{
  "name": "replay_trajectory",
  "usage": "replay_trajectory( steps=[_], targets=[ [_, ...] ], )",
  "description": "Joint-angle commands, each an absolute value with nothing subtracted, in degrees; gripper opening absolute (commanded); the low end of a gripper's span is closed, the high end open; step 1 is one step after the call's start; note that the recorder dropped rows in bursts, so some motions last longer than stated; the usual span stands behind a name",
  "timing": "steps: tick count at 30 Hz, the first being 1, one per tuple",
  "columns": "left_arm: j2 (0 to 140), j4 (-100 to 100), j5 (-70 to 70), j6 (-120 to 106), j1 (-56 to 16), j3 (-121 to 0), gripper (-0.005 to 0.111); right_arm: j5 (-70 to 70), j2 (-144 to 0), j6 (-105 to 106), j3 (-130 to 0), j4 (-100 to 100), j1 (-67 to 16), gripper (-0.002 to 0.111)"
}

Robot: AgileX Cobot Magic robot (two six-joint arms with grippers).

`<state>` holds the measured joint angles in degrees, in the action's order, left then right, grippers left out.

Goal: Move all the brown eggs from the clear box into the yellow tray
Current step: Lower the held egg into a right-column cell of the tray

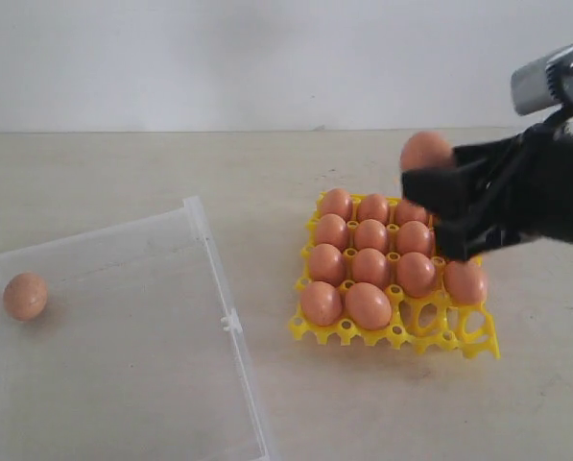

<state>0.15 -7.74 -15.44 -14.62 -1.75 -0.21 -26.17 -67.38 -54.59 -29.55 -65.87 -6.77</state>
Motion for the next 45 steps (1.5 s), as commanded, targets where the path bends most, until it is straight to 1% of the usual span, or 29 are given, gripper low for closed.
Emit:
replay_trajectory(
  steps=[1,3,6,8,11,15,21,24,45],
  targets=[
    [0.0,-8.1,-15.0,-14.6,-1.9,0.0,0.004,-32.9,-71.1,-70.6,-28.1,-91.1,-6.5,0.0],
    [0.0,-8.1,-15.0,-14.6,-1.9,0.0,0.004,-35.9,-75.8,-70.0,-28.0,-91.5,-4.0,0.0],
    [0.0,-8.1,-15.0,-14.6,-1.9,0.0,0.004,-47.3,-84.9,-64.1,-28.1,-86.8,2.0,0.0],
    [0.0,-8.1,-15.0,-14.6,-1.9,0.0,0.004,-49.8,-87.6,-61.8,-28.1,-84.6,4.4,0.0],
    [0.0,-8.1,-15.0,-14.6,-1.9,0.0,0.004,-49.1,-90.4,-58.2,-28.1,-84.2,6.3,0.0],
    [0.0,-8.1,-15.0,-14.6,-1.9,0.0,0.004,-48.3,-93.8,-50.1,-28.1,-80.7,6.3,0.0],
    [0.0,-8.1,-15.0,-14.6,-1.9,0.0,0.004,-45.6,-93.9,-39.4,-28.1,-74.4,6.3,0.0],
    [0.0,-8.1,-15.0,-14.6,-1.9,0.0,0.004,-43.9,-93.9,-39.4,-28.1,-74.4,6.3,0.0],
    [0.0,-8.1,-15.0,-14.6,-1.9,0.0,0.004,-43.9,-94.6,-38.2,-28.1,-74.4,6.1,0.0]
  ],
)
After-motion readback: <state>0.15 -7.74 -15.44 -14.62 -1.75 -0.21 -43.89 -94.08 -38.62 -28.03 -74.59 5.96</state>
